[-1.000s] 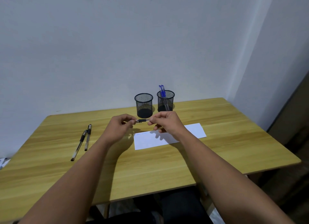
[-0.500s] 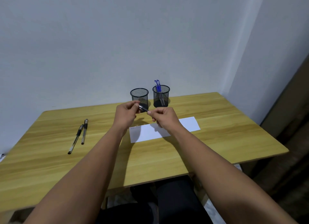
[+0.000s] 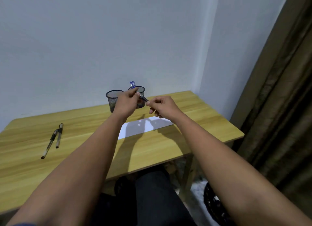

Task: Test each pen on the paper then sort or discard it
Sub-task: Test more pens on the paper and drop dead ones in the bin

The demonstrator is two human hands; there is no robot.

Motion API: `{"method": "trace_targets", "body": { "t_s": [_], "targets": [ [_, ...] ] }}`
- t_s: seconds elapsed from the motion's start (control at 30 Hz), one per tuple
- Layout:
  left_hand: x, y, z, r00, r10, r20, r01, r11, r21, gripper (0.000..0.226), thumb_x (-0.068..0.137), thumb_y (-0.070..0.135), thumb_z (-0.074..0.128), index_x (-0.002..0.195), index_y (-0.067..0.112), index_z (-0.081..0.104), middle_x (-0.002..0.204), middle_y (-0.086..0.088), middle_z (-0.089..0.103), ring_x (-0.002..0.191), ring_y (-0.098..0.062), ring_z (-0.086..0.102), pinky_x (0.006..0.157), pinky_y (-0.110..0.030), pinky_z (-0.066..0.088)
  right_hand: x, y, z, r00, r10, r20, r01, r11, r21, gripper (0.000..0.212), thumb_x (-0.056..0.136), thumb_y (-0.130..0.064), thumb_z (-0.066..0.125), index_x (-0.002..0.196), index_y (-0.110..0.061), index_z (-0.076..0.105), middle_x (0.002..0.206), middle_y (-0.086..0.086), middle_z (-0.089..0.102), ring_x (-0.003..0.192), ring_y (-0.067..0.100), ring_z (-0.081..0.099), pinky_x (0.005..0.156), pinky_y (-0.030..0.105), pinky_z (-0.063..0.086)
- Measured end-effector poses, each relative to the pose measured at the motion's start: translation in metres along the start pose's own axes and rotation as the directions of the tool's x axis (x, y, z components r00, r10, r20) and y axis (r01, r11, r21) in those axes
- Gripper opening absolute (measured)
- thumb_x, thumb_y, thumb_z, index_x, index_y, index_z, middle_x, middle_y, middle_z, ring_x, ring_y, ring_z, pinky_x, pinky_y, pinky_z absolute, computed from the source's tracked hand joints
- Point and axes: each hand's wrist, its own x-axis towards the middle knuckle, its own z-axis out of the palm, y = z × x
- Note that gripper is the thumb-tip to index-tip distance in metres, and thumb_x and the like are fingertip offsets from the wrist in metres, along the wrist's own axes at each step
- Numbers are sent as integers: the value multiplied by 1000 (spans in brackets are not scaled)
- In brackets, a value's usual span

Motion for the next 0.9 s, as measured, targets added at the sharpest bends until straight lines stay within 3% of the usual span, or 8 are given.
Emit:
{"method": "trace_targets", "body": {
  "t_s": [0.1, 0.17, 0.3, 0.4, 0.53, 0.63, 0.8, 0.9],
  "targets": [
    [-8, 7, 36, 995, 46, 86, -55, 992, 109, 62, 97, 34, 56, 154, 19, 38, 102, 4, 68, 90, -14, 65, 91, -40, 54, -12, 6, -40, 995, 19, -102, -18, 1000, 14, 16, 104, -19, 68, 90, -12, 72, 77, 11, 74, 52, 16, 56, 50, 22, 44],
    [-15, 9, 63, 985, 90, 149, -120, 970, 213, 66, 93, 43, 57, 154, 23, 38, 112, 5, 68, 103, -15, 64, 96, -38, 51, -23, 20, -76, 950, 12, -312, 7, 998, 60, 17, 103, -19, 67, 87, -14, 72, 79, 11, 75, 55, 16, 59, 55, 24, 48],
    [-24, -2, 122, 940, 153, 305, -262, 895, 361, 50, 98, 35, 59, 145, 20, 52, 122, 1, 69, 111, -16, 64, 99, -34, 48, -62, 75, -160, 646, 31, -763, 43, 996, 77, 25, 102, -22, 69, 77, -25, 68, 72, 2, 72, 55, 4, 62, 55, 25, 51],
    [-26, -19, 173, 899, 148, 411, -343, 822, 454, 45, 96, 37, 60, 138, 20, 59, 127, -1, 69, 115, -21, 63, 102, -36, 48, -104, 125, -211, 429, 115, -896, 52, 987, 151, 24, 106, -15, 62, 82, -18, 62, 66, 4, 68, 43, -1, 56, 49, 23, 47],
    [-30, -34, 236, 814, 167, 557, -498, 694, 520, 53, 92, 47, 53, 135, 18, 61, 137, -6, 62, 123, -30, 58, 102, -43, 48, -157, 204, -243, 276, 277, -921, -85, 961, 263, 12, 110, -11, 54, 100, -5, 58, 69, 7, 67, 36, -2, 54, 43, 13, 44],
    [-27, -43, 274, 767, 166, 619, -562, 640, 524, 60, 88, 53, 46, 133, 17, 62, 142, -10, 57, 129, -34, 53, 102, -50, 48, -191, 279, -248, 222, 452, -864, -278, 878, 389, 18, 109, -12, 57, 96, 0, 63, 69, 10, 69, 32, 0, 54, 42, 20, 45],
    [-10, -56, 329, 701, 209, 682, -667, 531, 523, 53, 91, 56, 45, 122, 17, 65, 146, -11, 53, 133, -36, 47, 105, -52, 43, -240, 391, -235, 233, 800, -552, -612, 562, 557, 23, 102, -17, 63, 88, -1, 70, 82, 18, 76, 58, 24, 71, 63, 42, 64],
    [-9, -60, 354, 692, 198, 694, -694, 446, 565, 62, 94, 63, 36, 135, 22, 56, 153, -8, 45, 141, -35, 38, 113, -57, 31, -253, 426, -217, 171, 893, -415, -704, 406, 583, 27, 101, -16, 65, 119, 5, 68, 85, 22, 76, 74, 35, 73, 78, 55, 66]
  ]
}}
